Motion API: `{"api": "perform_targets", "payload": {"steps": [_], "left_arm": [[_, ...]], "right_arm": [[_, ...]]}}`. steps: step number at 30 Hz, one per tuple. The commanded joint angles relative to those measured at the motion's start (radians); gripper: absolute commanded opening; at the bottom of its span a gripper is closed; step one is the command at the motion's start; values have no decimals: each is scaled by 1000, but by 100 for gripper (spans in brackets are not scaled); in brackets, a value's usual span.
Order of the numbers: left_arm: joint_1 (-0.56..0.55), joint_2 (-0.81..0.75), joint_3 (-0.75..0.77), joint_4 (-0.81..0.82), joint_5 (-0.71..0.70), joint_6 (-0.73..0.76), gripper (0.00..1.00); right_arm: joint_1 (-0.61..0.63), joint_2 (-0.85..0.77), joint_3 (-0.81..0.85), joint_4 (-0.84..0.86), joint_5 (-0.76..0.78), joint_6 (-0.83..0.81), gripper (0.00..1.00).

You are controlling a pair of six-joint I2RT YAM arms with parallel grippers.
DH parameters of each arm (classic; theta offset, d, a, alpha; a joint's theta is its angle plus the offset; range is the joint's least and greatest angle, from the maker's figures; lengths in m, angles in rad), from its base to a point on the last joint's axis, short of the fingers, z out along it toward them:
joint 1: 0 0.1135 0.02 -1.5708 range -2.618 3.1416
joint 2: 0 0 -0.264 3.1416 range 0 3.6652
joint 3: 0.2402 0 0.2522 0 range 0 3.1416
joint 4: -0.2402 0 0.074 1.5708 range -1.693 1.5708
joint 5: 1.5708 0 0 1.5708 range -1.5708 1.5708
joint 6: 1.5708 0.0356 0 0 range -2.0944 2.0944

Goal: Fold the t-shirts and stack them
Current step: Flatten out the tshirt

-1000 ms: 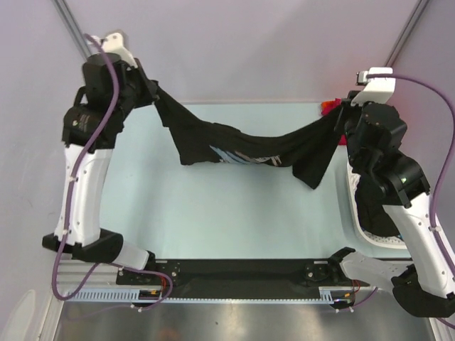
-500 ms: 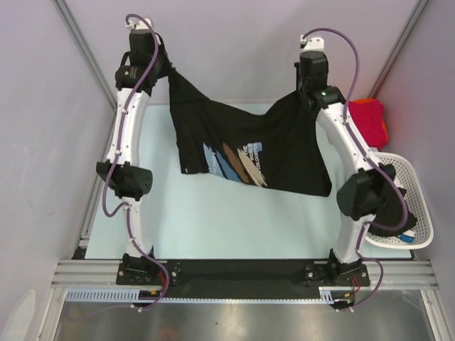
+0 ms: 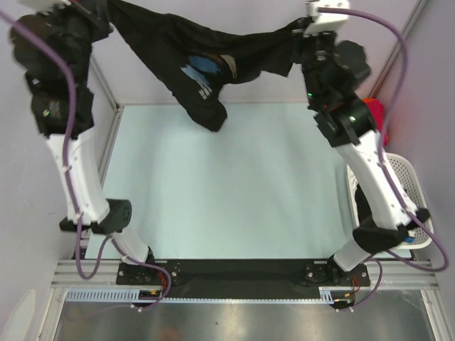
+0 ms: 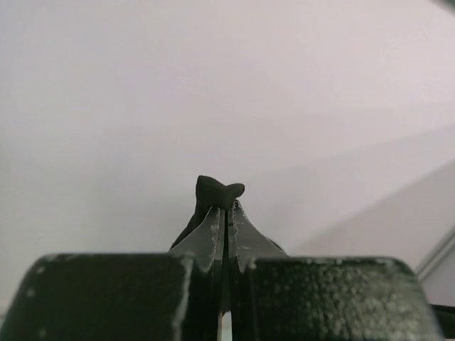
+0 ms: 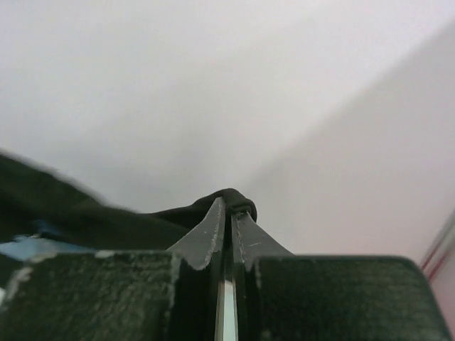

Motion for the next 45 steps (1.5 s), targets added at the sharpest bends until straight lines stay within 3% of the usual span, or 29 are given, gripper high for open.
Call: {"api": "perform_targets", "payload": {"steps": [1, 3, 4, 6, 9, 11, 12, 13, 14, 15, 16, 18, 20, 22, 25, 29, 33, 36, 39, 45], "left_arm": [[4, -76, -162, 4, 103, -32, 0], [-12, -153, -303, -27, 90, -37, 0], [-30, -183, -470, -41, 79, -37, 0], [-56, -309, -665, -38, -12, -32, 0], [-59, -504, -1179, -2, -70, -121, 0], [-50, -608, -1331, -62, -41, -155, 7], [-50, -641, -1458, -124, -19, -185, 26], [-64, -720, -1511, -163, -36, -213, 42], [-65, -763, -1555, -211, -50, -249, 58], [-65, -809, -1620, -281, -65, -295, 81], [-65, -893, -1632, -324, -106, -316, 89], [-65, -941, -1610, -437, -156, -325, 100], [-65, -948, -1577, -484, -196, -305, 100], [-64, -923, -1544, -490, -202, -268, 100], [-65, -870, -1525, -395, -162, -236, 100], [-70, -736, -1547, -214, -27, -209, 100], [-85, -563, -1490, -66, 30, -175, 100], [-87, -417, -1348, -30, 37, -118, 100], [-85, -241, -1137, -68, 38, -57, 100], [-85, 196, -701, -176, 82, 17, 100]], "right_arm": [[-6, -186, -193, 95, 109, -43, 0], [-9, -249, -318, 110, 138, -23, 0], [-9, -317, -449, 113, 149, -3, 0], [-10, -378, -559, 101, 187, 19, 0], [-12, -489, -752, 49, 242, 48, 0], [-15, -574, -885, -58, 278, 113, 16], [-13, -605, -918, -110, 319, 155, 25], [-13, -645, -952, -178, 321, 204, 46], [-13, -714, -991, -320, 323, 341, 55], [-13, -757, -1010, -392, 301, 396, 65], [-9, -788, -1018, -471, 300, 460, 75], [-9, -871, -1018, -692, 310, 623, 79], [-9, -917, -1013, -814, 289, 675, 88], [-9, -945, -1007, -850, 261, 702, 91], [-9, -908, -1027, -806, 249, 639, 91], [-30, -801, -1096, -587, 217, 553, 94], [-163, -650, -1141, -429, 30, 519, 95], [-331, -500, -1135, -294, -136, 504, 95], [-414, -310, -995, -258, -207, 476, 95], [-461, 29, -693, -272, -271, 408, 95]]}}
